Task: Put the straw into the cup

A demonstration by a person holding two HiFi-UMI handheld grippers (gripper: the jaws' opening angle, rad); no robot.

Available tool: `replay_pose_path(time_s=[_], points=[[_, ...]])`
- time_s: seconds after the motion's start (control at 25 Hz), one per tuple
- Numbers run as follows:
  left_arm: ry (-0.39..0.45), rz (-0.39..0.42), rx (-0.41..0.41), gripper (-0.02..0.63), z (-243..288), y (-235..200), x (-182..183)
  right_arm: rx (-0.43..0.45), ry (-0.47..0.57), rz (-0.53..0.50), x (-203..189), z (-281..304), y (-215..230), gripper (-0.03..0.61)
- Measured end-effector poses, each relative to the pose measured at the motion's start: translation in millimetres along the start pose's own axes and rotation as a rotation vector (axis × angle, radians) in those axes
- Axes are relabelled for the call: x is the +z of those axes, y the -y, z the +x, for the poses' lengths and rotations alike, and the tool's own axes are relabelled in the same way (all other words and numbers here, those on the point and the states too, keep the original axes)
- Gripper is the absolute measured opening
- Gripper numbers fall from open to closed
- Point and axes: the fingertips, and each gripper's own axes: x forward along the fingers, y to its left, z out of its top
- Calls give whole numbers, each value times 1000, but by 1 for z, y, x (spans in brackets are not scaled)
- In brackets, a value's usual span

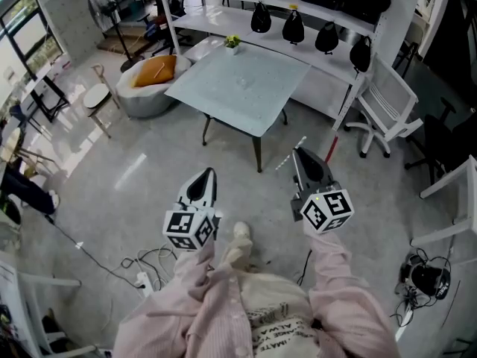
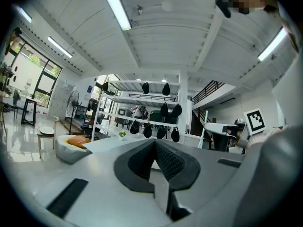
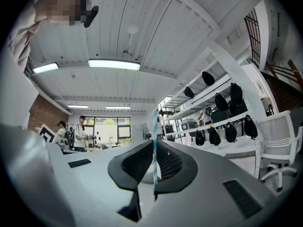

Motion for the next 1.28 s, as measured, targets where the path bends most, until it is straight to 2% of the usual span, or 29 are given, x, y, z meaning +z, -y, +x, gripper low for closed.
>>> replay_pose_path(time_s=[0.52, 1.0, 1.28], points=[[-35, -18, -4, -3, 104, -65, -3, -10, -36, 22, -32, 106, 50, 18], [-44, -28, -39, -3, 221, -136, 15, -59, -30, 45, -42, 222, 106, 18], [-56, -31, -58, -3, 262, -163, 12, -80, -30, 46, -53, 265, 125, 18]])
